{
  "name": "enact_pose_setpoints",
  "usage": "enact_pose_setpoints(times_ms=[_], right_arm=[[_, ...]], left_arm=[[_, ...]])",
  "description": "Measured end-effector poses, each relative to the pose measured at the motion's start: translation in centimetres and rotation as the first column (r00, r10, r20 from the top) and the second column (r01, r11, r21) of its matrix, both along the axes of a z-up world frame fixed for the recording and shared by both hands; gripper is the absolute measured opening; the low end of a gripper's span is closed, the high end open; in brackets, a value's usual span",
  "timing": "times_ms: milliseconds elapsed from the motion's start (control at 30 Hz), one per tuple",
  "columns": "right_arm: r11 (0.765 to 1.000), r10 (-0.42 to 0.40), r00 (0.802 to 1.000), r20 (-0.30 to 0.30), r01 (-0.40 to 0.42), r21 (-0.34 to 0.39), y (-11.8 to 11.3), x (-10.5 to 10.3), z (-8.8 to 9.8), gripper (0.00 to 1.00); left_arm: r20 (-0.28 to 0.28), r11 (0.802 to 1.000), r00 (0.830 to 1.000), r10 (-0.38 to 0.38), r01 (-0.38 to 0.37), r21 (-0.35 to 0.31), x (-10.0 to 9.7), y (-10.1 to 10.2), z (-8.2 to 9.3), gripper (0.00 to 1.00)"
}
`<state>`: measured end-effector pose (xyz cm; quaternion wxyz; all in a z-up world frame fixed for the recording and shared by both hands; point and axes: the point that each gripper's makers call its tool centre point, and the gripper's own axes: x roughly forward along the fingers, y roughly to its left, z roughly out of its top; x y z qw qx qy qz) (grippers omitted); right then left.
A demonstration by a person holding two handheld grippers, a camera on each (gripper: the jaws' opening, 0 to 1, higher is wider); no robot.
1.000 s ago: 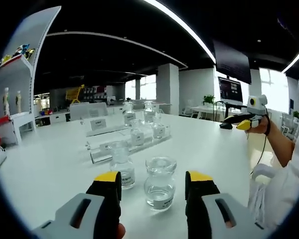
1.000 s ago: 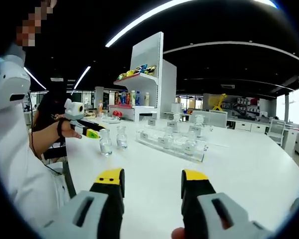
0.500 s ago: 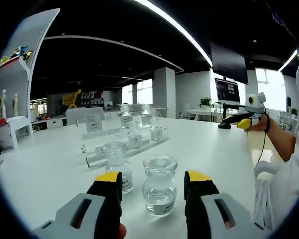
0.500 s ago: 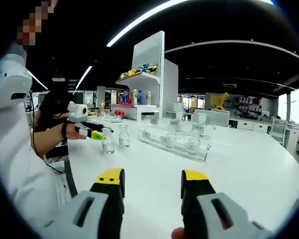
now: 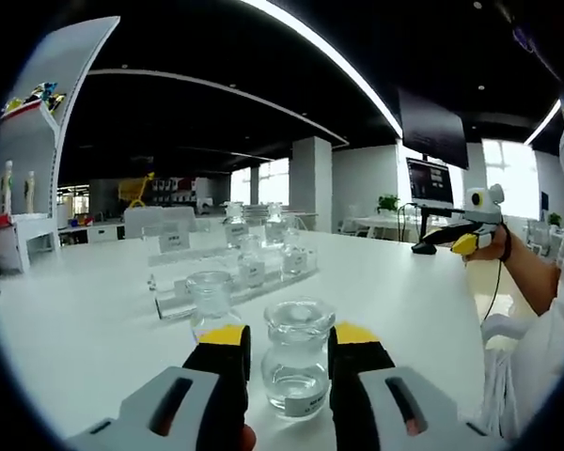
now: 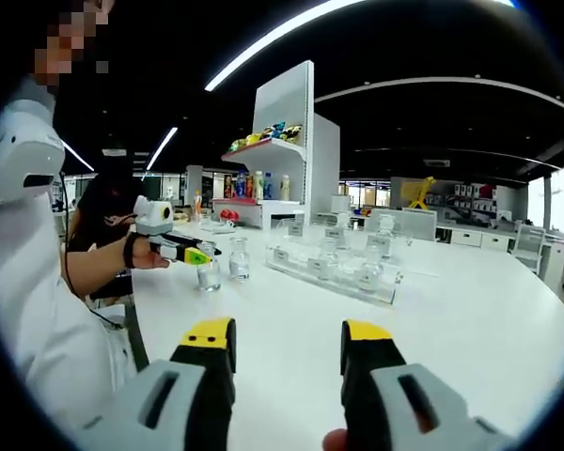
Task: Identify the label on the chemical reagent bottle, grasp the chemical reagent bottle, and place it in the designated position on the reagent rack
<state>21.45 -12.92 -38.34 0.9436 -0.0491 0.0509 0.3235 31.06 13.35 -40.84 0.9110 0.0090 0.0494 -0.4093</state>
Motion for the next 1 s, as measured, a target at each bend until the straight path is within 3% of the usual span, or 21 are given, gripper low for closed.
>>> enact_pose_setpoints(times_ms=[400, 1000], right_arm=[[1.000, -0.013, 1.000, -0.006, 0.013, -0.002, -0.27, 0.08, -0.21, 0.43], [1.000, -0.024, 1.000, -0.006, 0.024, -0.001, -0.88, -0.02, -0.41, 0.43]], left_arm=[[0.004, 1.000, 1.000, 0.011, -0.011, -0.001, 0.37, -0.24, -0.08, 0.26], [0.020, 0.999, 0.999, 0.040, -0.041, 0.009, 0.29, -0.32, -0.02, 0.24]])
